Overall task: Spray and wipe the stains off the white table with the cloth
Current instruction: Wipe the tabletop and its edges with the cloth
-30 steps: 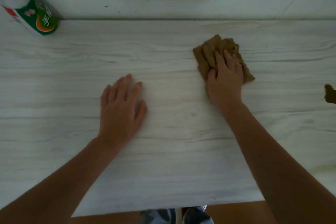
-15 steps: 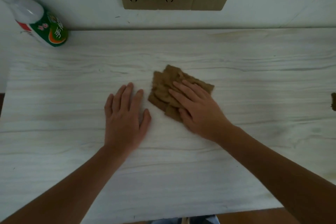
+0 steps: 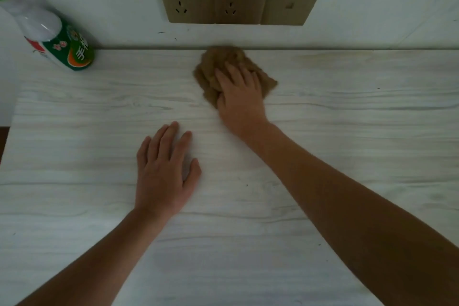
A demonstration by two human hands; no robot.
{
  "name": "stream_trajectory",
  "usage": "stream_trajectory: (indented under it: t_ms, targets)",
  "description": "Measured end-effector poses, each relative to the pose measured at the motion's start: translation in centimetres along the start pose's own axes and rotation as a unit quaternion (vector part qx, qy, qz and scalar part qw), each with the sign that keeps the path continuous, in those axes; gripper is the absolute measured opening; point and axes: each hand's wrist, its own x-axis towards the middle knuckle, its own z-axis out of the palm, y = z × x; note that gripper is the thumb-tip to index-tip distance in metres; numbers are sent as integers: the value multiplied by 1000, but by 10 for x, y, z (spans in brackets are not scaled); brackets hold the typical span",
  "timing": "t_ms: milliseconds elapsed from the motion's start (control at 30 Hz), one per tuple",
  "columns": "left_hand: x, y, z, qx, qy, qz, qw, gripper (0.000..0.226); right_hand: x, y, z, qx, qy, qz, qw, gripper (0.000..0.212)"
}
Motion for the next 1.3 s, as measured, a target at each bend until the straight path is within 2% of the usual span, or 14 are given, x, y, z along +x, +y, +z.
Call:
stream_trajectory:
  t_ms: [100, 200, 300, 400, 500, 633, 800, 933, 1000, 1067, 1133, 1200, 1300]
  targets:
    - [0, 1, 0, 6, -8, -1, 1000, 59, -9, 5, 10, 7, -15, -108, 994, 54]
    - [0, 6, -2, 30, -4, -2, 1000, 60, -5, 40, -2, 13, -17, -146, 989, 56]
    - [2, 28, -6, 45, 5, -48, 998, 58, 7, 86, -21, -1, -9, -105, 994, 55]
    - [14, 81, -4, 25, 12, -86, 996, 55, 11, 137, -42, -6, 12, -74, 997, 58]
    - [34, 153, 8, 1, 10, -56, 998, 54, 6, 186, -65, -13, 5, -68, 998, 59]
    - [53, 231, 34, 1, -31, -19, 999, 58, -5, 248, -89, -15, 2, -67, 998, 57]
    - [53, 243, 44, 6, -18, -38, 999, 59, -25, 321, -118, -24, 21, -41, 999, 58]
    - [55, 244, 42, 5, -15, -43, 999, 59, -38, 333, -125, -29, 19, 25, 999, 59]
    - [55, 244, 42, 2, -13, -44, 999, 58, -37, 315, -117, -37, 35, 76, 996, 60]
    - [55, 244, 42, 3, -12, -43, 999, 58, -36, 288, -105, -44, 52, 92, 993, 61]
    - [56, 244, 42, 5, -12, -45, 999, 59, -40, 257, -93, -34, 50, 41, 997, 61]
    - [56, 244, 43, 3, -13, -46, 999, 59, -52, 230, -82, -24, 20, -48, 998, 59]
    - [55, 243, 42, 8, -18, -44, 999, 60, -65, 231, -81, -20, -20, -157, 987, 56]
